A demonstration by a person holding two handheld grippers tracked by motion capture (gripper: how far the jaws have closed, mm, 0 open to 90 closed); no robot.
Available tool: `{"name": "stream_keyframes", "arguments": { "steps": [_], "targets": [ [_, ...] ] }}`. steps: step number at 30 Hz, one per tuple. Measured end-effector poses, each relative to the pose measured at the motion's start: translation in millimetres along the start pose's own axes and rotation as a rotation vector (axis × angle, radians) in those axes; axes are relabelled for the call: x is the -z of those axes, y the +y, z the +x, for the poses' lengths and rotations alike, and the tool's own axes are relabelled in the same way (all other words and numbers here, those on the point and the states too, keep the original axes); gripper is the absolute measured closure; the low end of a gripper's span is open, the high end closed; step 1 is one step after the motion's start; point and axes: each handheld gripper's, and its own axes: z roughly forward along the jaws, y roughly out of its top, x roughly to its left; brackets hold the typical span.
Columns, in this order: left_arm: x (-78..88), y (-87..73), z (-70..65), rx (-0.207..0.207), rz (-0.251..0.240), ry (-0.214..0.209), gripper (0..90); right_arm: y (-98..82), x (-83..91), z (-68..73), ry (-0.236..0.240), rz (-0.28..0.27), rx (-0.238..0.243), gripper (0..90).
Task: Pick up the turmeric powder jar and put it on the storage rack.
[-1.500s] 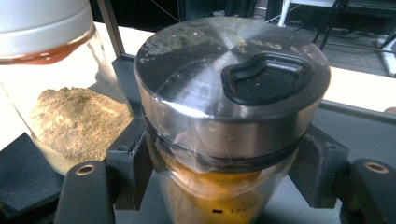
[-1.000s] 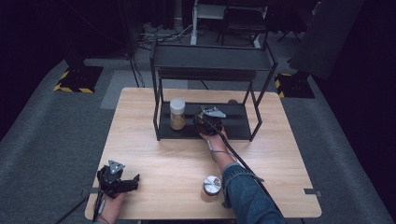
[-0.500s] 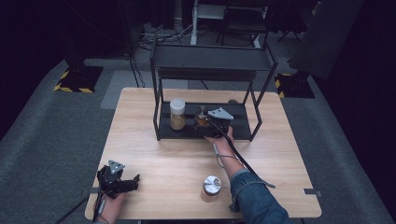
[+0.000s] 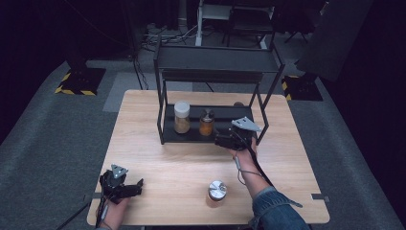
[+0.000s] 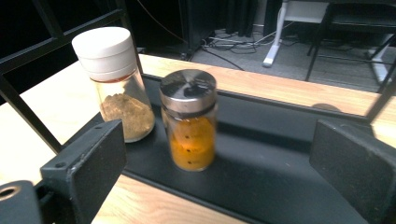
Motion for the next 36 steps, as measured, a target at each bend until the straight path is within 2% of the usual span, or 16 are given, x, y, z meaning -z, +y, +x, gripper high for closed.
{"name": "stream_keyframes", "arguments": {
  "steps": [8,20,30,36],
  "targets": [
    [0.0,-0.1,-0.5,0.002,0.0,0.002,0.7,-9.9,31.2,-11.1,0.008,-0.015,-0.01,3.4],
    [0.0,0.0,-0.7,0.003,0.0,0.003,0.7,-28.6,69.5,-15.4,-0.016,-0.041,-0.019,3.1],
    [0.0,0.0,-0.7,0.003,0.0,0.003,0.7,-46.7,88.8,-7.2,-0.032,-0.035,0.001,2.8],
    [0.0,0.1,-0.6,0.002,0.0,0.002,0.7,-54.5,100.6,-1.8,-0.021,-0.045,-0.003,2.8]
  ]
}}
